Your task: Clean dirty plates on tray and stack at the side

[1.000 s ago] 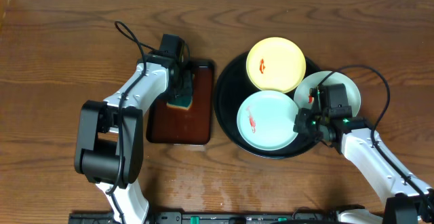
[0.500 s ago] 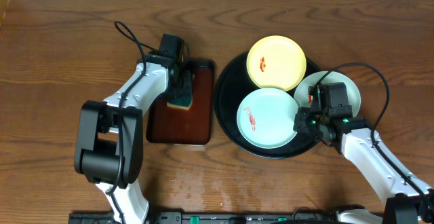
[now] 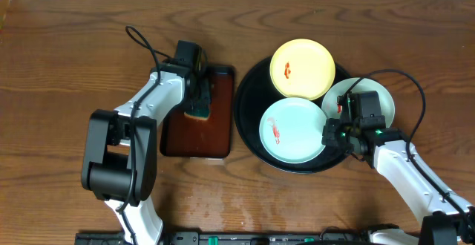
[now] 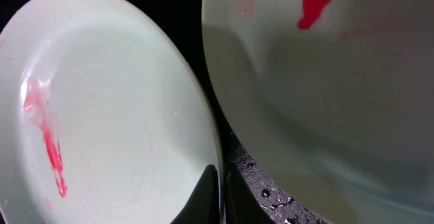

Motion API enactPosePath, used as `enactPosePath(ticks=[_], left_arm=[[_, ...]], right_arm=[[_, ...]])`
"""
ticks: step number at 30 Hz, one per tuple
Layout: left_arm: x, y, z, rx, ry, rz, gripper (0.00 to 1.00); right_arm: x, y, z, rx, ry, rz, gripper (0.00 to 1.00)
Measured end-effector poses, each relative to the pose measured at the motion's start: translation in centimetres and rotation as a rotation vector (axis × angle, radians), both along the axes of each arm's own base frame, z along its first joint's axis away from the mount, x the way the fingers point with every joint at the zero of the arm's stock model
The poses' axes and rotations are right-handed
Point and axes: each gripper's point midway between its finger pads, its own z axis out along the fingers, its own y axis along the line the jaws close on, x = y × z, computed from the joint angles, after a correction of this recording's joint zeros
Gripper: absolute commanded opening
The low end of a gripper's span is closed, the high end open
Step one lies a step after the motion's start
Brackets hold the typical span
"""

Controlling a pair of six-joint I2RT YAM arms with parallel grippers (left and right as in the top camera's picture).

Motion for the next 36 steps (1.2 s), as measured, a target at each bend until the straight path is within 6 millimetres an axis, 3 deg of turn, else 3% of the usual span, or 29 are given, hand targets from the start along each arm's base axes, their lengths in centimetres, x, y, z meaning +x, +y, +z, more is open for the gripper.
enactPosePath(ticks=[10,11,16,20,24,36], left_arm=[[-0.9,0.0,0.7,0.001,0.024,-0.002,0.19],[-1.0,0.1,1.1,0.001,0.022,-0.002,0.09],[-0.7,0.0,4.4,-0.012,-0.053,-0.003,0.07],[-0.9,0.1,6.4,-0.019,-0.09,-0.002,0.07],[-1.4,0.2,6.2,-0.017,-0.068,-0.003,0.08],[-1.5,-0.4,6.3,-0.048,-0.062,-0.012,0.07]], right_arm=[[-0.2,0.0,-0.1,-0.003,0.008,0.004,0.1],[-0.2,0.0,-0.1,-0.003,0.009,0.004,0.1],[-0.2,0.0,-0.1,-0.004,0.009,0.004,0.05],[-0.2,-0.1,-0.1,-0.007,0.008,0.01,0.25],[-0.2,-0.1,-0.1,-0.01,0.006,0.017,0.22],[-1.0,0.2,-0.7,-0.019,0.026,0.036,0.23]])
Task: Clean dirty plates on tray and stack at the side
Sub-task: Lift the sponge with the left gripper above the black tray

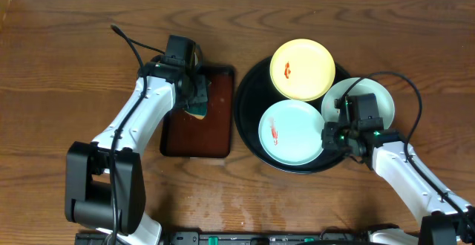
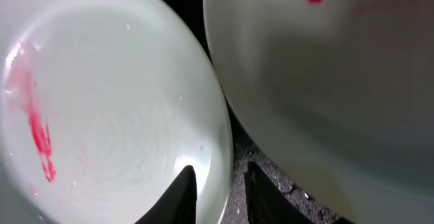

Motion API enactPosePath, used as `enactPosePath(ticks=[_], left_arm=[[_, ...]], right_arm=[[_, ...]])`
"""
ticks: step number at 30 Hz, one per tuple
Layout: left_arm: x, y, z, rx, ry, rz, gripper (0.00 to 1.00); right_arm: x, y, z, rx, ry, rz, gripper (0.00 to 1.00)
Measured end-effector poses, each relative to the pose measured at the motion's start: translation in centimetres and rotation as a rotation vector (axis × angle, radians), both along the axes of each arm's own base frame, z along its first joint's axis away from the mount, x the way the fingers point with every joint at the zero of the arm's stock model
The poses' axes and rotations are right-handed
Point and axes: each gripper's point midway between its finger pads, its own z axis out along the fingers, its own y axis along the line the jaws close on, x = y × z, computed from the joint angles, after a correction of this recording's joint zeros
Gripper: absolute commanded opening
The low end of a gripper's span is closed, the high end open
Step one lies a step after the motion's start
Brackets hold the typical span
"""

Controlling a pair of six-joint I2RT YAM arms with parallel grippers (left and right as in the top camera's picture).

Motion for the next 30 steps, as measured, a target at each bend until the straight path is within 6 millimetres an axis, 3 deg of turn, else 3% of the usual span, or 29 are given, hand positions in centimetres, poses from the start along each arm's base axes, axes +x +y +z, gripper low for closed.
enactPosePath(ticks=[8,16,20,25,30], left_arm=[[0.1,0.1,0.9,0.0,-0.025,0.002,0.07],[0.0,0.9,10.2,-0.013,-0.286,0.023,0.07],[-0.6,1.2,13.9,-0.027,-0.393,0.03,0.07],[-0.9,1.3,16.4,-0.041,-0.469,0.034,0.07],[-0.9,1.3,16.4,-0.042,-0.473,0.034,0.07]], right_arm=[[-0.5,-0.1,-0.5,-0.006,0.011,0.005,0.11],[-0.5,0.0,-0.7,-0.008,0.012,0.008,0.01],[-0.5,0.1,-0.7,-0.008,0.009,0.013,0.01],[-0.4,0.1,-0.6,-0.007,0.005,0.013,0.01],[-0.4,0.1,-0.6,-0.007,0.005,0.013,0.01]])
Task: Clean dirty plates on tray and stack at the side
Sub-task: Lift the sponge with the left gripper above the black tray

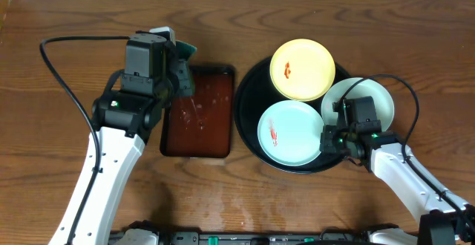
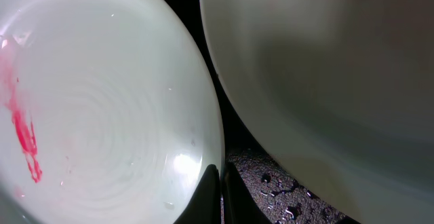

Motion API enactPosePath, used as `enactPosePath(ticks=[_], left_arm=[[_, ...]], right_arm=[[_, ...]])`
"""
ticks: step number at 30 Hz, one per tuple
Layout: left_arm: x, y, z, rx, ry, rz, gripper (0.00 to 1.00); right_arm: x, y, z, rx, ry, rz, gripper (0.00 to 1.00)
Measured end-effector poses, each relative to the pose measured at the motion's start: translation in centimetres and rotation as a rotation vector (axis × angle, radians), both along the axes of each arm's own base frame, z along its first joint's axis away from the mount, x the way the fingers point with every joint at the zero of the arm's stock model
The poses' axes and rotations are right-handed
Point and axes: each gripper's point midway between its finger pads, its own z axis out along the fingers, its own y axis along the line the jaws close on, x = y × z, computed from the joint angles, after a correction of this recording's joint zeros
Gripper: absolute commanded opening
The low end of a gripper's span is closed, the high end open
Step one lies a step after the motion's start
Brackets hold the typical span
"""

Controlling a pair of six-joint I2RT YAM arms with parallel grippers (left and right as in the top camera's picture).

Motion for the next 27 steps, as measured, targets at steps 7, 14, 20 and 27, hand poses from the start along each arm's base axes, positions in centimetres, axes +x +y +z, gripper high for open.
enactPosePath(ticks=[7,14,20,27], left_arm=[[0.2,0.0,-1.0,0.006,0.03,0.0,0.07],[0.2,0.0,-3.1,0.021,0.104,0.001,0.07],[0.2,-0.6,-5.2,0.035,0.17,-0.013,0.07],[0.1,-1.5,-7.1,0.05,0.227,-0.035,0.07]], right_arm=[[0.1,0.0,0.0,0.002,-0.004,-0.004,0.01],[0.3,0.1,0.1,0.02,-0.001,-0.045,0.32],[0.9,0.2,0.4,0.021,-0.036,-0.027,0.33],[3.3,0.7,1.7,0.008,-0.167,0.053,0.4]])
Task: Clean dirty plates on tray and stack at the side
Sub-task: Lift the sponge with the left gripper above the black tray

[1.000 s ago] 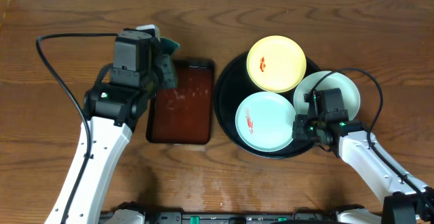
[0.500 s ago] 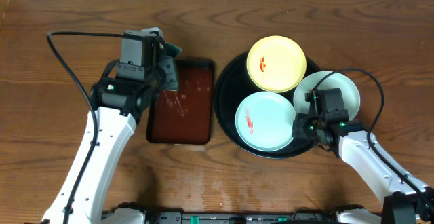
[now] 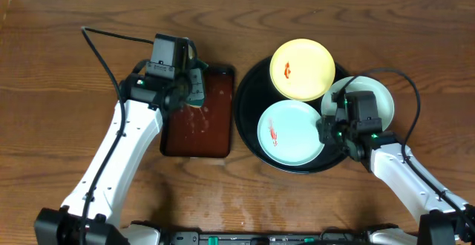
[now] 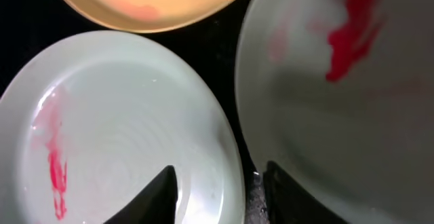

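Observation:
On the black round tray (image 3: 247, 100) lie a yellow plate (image 3: 302, 68) with a red smear, a light blue plate (image 3: 291, 132) with a red streak, and a pale green plate (image 3: 361, 99) overhanging the right rim. My right gripper (image 4: 224, 197) is open, its fingers (image 4: 161, 195) straddling the right rim of the light blue plate (image 4: 115, 136), next to the pale green plate (image 4: 339, 115). My left gripper (image 3: 187, 87) is shut on a greenish sponge (image 3: 197, 90) above the back of the brown tray.
A brown rectangular tray (image 3: 198, 122) with wet spots lies left of the black tray. The yellow plate (image 4: 149, 0) shows at the top of the right wrist view. Wooden table (image 3: 59, 67) all around; cables trail from both arms.
My right gripper was shut at the light blue plate's rim and is now open astride it, seen from a little farther back. The left arm with the sponge has come down and right.
First the left gripper held the sponge down in the brown tray and the right gripper was shut between two plates. Then the right stood slightly open at the blue plate's rim. Later it was shut, the sponge lifted high. Now the right is wide open.

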Motion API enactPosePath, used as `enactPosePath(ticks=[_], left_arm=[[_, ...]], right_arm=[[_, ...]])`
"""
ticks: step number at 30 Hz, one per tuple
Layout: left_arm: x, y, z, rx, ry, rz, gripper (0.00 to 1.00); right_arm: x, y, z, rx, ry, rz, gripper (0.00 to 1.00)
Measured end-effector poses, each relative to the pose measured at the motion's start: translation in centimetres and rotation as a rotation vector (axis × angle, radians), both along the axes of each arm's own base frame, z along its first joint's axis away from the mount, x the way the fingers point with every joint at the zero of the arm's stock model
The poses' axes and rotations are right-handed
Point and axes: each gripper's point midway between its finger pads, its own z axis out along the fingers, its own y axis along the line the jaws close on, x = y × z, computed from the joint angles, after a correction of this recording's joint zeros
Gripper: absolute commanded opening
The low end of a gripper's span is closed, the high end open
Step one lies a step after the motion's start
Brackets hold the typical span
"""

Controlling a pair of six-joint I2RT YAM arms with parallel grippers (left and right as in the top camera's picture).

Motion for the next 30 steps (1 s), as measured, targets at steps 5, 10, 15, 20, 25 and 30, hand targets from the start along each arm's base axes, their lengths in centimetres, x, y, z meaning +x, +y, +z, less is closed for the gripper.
enactPosePath(ticks=[5,10,15,20,25,30], left_arm=[[-0.6,0.2,-0.6,-0.001,0.04,0.018,0.08],[-1.1,0.3,-0.9,-0.003,0.064,0.033,0.08],[-1.1,0.3,-0.9,-0.006,0.067,0.039,0.07],[-1.1,0.3,-0.9,-0.006,0.068,0.039,0.07],[-1.1,0.3,-0.9,-0.006,0.068,0.039,0.07],[-1.2,0.3,-0.9,-0.006,0.068,0.04,0.07]], right_arm=[[0.7,0.4,0.7,-0.008,-0.054,0.061,0.35],[-0.9,0.6,-0.1,-0.033,0.0,0.144,0.22],[-0.7,0.5,-0.6,-0.053,-0.001,0.158,0.21],[-0.1,0.3,-1.1,-0.071,-0.015,0.162,0.24],[0.0,0.0,-1.3,-0.091,-0.012,0.153,0.22],[-0.4,-0.3,-1.6,-0.103,0.006,0.151,0.18]])
